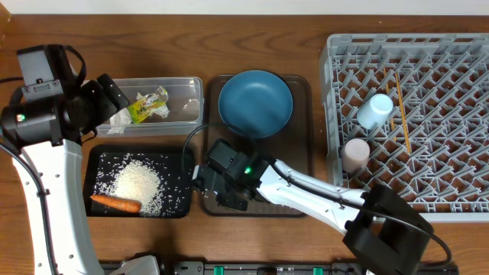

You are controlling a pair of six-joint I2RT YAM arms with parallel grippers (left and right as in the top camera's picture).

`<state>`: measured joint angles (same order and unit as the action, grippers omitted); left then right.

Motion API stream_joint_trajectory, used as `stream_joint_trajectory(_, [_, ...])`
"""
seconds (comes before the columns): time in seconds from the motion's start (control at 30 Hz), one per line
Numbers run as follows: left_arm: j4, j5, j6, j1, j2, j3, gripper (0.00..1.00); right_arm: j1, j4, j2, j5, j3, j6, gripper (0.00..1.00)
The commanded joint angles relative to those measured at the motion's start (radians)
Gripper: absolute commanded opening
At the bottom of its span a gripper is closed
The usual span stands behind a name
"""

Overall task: Sort waste into correct bins and load items into the dishwasher rack
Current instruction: 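Close the right gripper on the rim of the light-blue bowl, then lift the light-blue bowl and carry it to the rack's back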

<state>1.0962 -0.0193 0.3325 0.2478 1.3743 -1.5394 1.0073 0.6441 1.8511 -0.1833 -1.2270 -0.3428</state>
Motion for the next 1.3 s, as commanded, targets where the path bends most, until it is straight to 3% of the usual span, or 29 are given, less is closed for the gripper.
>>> stream_joint_trajectory(0.0, [0.003, 0.005, -0.006, 0.005, -0.009, -0.014, 0.98, 0.015, 0.018, -0.016, -0.001, 0.007, 0.014, 0.29])
stream_joint_trajectory(0.5, [0.003, 0.005, -0.006, 0.005, -0.009, -0.014, 0.98, 0.015, 0.044, -0.016, -0.001, 0.030, 0.013, 0.19])
stream_joint_trajectory(0.67, [0.003, 0.005, -0.006, 0.005, -0.009, -0.014, 0.98, 0.015, 0.045, -0.016, -0.001, 0.031, 0.013, 0.04])
stream_joint_trajectory(1.13, [0.003, 0.005, -0.006, 0.005, -0.009, -0.014, 0.98, 0.014, 0.048, -0.023, 0.000, 0.022, 0.014, 0.01])
stream_joint_trajectory(1.27, [0.003, 0.005, -0.006, 0.005, -0.009, -0.014, 0.98, -0.001, 0.070, -0.052, -0.001, -0.040, 0.088, 0.01])
